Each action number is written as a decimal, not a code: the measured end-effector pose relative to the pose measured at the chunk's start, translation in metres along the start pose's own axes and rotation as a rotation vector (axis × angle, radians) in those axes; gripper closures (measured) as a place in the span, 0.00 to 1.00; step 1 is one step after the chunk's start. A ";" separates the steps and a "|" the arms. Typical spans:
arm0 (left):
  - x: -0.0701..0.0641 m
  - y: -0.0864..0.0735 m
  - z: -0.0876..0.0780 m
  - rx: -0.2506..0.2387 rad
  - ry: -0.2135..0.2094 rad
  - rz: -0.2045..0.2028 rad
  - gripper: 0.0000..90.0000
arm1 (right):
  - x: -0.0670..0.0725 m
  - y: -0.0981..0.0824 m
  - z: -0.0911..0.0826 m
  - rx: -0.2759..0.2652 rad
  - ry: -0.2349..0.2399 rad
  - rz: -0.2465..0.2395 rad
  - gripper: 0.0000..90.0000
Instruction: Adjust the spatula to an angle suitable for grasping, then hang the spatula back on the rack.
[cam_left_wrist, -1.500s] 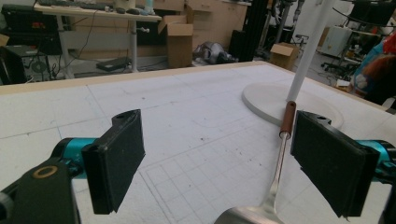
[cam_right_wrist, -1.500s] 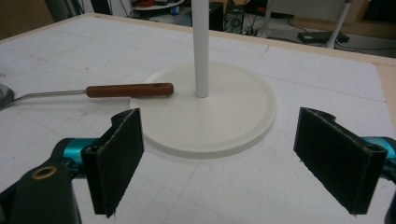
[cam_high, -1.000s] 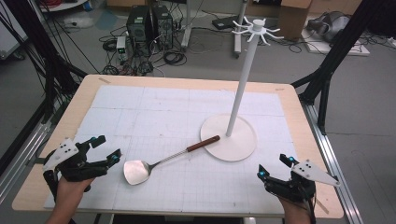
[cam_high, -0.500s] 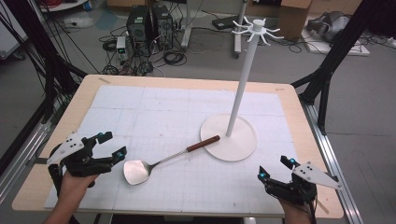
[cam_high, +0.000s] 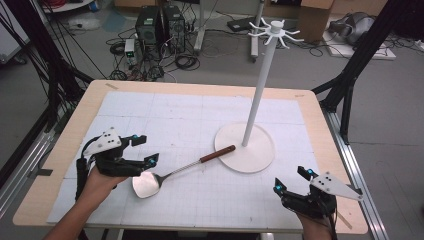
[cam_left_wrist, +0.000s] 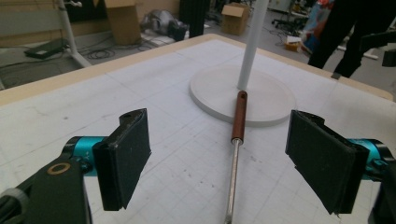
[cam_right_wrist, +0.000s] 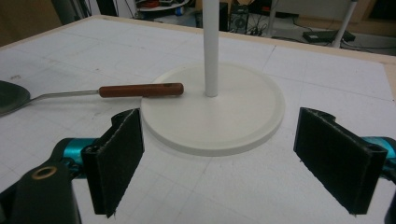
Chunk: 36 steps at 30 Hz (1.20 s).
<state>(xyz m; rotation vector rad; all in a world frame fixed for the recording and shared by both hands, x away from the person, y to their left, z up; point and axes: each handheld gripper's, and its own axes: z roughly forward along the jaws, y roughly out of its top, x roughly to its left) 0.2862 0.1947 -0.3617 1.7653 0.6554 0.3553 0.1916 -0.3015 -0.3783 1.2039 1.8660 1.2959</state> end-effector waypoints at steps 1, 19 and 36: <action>0.000 0.001 0.003 0.004 -0.006 0.001 0.25 | 0.001 0.000 0.000 0.005 -0.002 0.004 0.17; 0.001 -0.002 0.025 0.085 -0.035 0.022 0.27 | 0.000 -0.001 0.002 0.014 0.011 -0.004 0.17; 0.003 -0.014 0.063 0.329 -0.155 0.070 0.36 | 0.002 -0.003 0.002 0.024 0.016 -0.021 0.17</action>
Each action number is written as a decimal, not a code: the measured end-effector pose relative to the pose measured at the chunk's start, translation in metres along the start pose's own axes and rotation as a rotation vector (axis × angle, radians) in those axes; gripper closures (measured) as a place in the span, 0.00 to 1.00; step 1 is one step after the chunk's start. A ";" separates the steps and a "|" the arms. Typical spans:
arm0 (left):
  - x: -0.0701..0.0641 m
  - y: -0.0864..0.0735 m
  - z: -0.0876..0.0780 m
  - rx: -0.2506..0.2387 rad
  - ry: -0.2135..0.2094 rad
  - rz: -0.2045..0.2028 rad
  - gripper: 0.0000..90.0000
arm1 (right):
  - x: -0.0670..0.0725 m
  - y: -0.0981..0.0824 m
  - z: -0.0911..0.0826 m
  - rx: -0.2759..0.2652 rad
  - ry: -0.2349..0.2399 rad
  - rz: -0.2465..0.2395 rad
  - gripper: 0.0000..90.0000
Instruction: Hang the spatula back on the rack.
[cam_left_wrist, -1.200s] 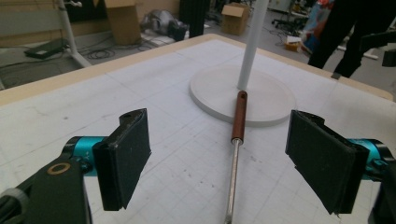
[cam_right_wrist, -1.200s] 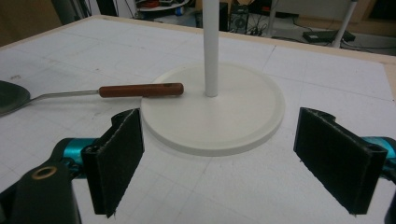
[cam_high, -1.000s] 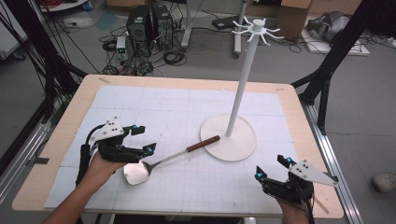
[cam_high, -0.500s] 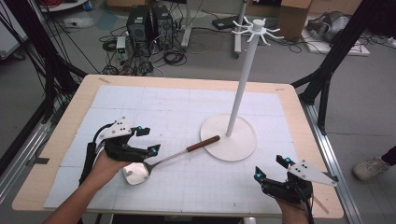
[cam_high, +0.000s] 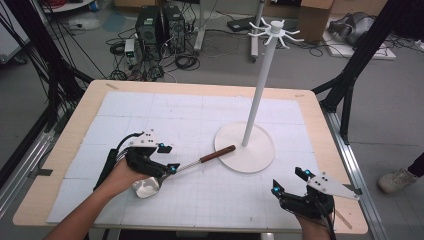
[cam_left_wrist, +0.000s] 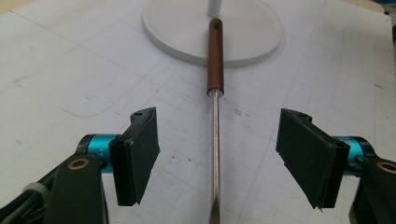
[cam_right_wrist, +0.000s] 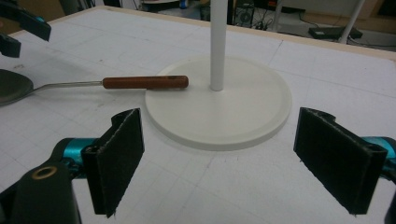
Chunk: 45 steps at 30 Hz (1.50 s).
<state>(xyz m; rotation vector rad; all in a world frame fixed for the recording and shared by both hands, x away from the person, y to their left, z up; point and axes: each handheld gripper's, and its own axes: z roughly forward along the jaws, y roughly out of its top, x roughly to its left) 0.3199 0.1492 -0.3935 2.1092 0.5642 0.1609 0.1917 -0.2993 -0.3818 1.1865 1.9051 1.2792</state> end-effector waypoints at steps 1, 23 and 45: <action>0.002 0.000 0.005 0.028 -0.012 0.003 0.38 | 0.000 0.000 0.000 0.002 0.000 -0.002 0.17; 0.005 0.001 0.049 0.267 -0.037 0.010 0.60 | -0.002 -0.002 -0.004 0.003 -0.009 0.004 0.17; 0.002 -0.001 0.055 0.321 -0.009 0.032 0.92 | -0.004 -0.002 -0.006 0.004 -0.025 0.013 0.17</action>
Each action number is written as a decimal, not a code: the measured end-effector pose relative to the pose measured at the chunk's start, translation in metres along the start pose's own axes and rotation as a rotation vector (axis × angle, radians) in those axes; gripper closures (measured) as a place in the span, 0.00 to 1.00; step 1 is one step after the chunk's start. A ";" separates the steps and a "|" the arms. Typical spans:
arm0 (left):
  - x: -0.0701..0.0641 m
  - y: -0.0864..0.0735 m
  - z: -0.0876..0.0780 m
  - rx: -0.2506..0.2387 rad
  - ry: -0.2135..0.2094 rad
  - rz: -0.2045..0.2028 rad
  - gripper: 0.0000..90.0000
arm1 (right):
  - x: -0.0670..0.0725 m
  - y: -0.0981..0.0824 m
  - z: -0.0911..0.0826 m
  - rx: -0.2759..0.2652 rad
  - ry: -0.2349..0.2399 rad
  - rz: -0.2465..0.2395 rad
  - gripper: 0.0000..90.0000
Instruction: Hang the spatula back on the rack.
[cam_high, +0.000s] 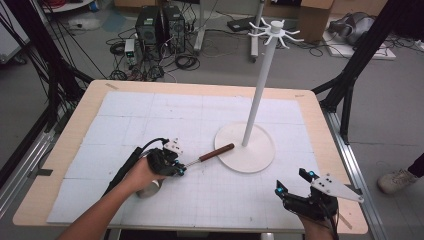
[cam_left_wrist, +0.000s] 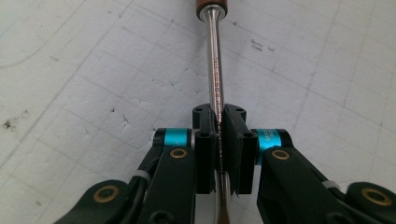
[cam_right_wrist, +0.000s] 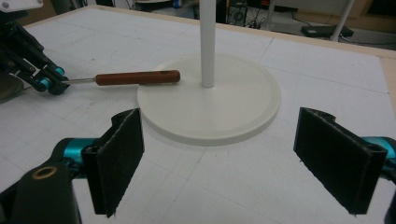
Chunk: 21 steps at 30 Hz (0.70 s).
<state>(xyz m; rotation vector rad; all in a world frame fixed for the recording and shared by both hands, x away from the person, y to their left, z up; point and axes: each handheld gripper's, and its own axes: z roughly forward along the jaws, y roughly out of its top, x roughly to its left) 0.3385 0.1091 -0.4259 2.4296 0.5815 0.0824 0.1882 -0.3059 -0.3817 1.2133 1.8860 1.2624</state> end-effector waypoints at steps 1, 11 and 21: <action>0.001 0.000 0.000 0.000 -0.003 0.000 0.92 | 0.000 0.000 0.000 0.001 0.000 0.000 0.17; 0.002 -0.001 -0.001 -0.002 -0.011 -0.019 0.94 | 0.000 0.000 0.001 0.001 0.002 -0.001 0.17; 0.003 -0.004 -0.009 -0.049 0.003 -0.050 0.94 | -0.001 -0.001 0.000 -0.001 -0.002 0.003 0.17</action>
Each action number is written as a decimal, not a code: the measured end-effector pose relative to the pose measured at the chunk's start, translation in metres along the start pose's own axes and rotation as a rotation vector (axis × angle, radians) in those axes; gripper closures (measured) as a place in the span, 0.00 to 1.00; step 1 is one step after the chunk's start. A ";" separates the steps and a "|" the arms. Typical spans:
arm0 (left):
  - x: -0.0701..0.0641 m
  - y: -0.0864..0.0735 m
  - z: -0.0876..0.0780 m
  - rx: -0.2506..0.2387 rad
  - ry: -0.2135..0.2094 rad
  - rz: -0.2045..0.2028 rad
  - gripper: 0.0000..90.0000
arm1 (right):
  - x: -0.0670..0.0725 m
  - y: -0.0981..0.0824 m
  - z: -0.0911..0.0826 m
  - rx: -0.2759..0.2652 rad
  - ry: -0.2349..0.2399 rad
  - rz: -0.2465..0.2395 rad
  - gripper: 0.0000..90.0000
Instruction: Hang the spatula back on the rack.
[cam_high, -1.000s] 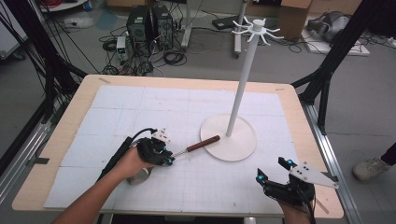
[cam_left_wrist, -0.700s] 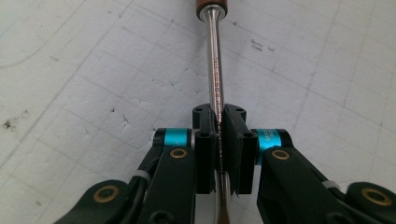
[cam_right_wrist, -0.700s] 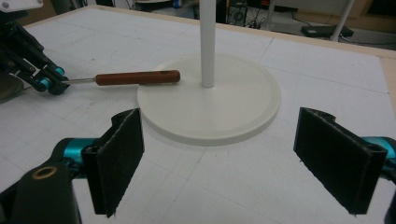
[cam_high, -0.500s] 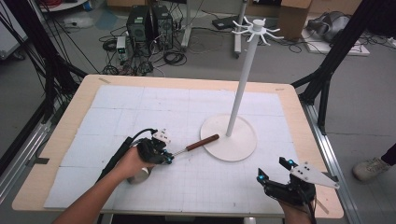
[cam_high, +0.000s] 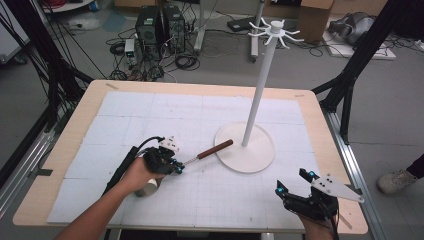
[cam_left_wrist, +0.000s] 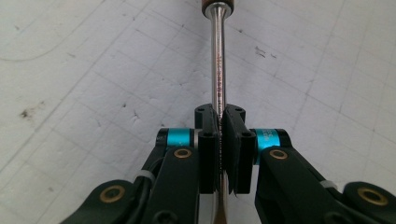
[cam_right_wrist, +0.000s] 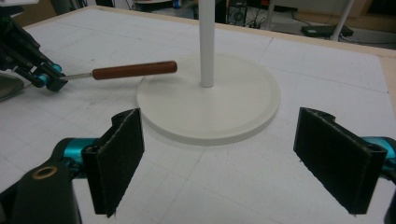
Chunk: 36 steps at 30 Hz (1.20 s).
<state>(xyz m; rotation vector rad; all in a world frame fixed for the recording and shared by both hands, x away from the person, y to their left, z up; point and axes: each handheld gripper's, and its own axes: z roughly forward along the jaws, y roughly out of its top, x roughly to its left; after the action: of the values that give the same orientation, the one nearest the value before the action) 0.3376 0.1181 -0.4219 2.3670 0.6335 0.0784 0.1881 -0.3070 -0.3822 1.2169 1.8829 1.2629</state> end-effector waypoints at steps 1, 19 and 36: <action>0.001 -0.001 -0.003 -0.005 0.005 0.001 0.94 | 0.000 0.000 0.000 -0.002 0.000 -0.001 0.17; -0.014 -0.009 -0.046 -0.224 0.079 -0.026 0.94 | 0.004 0.002 0.002 -0.037 0.019 0.021 0.17; -0.050 -0.019 -0.082 -0.559 0.169 -0.059 0.93 | 0.029 0.027 0.024 -0.091 0.131 0.039 0.17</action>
<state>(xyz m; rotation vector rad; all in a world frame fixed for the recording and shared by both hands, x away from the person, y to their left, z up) 0.2677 0.1560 -0.3652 1.8118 0.6592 0.3822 0.2052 -0.2671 -0.3657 1.1541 1.8779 1.4648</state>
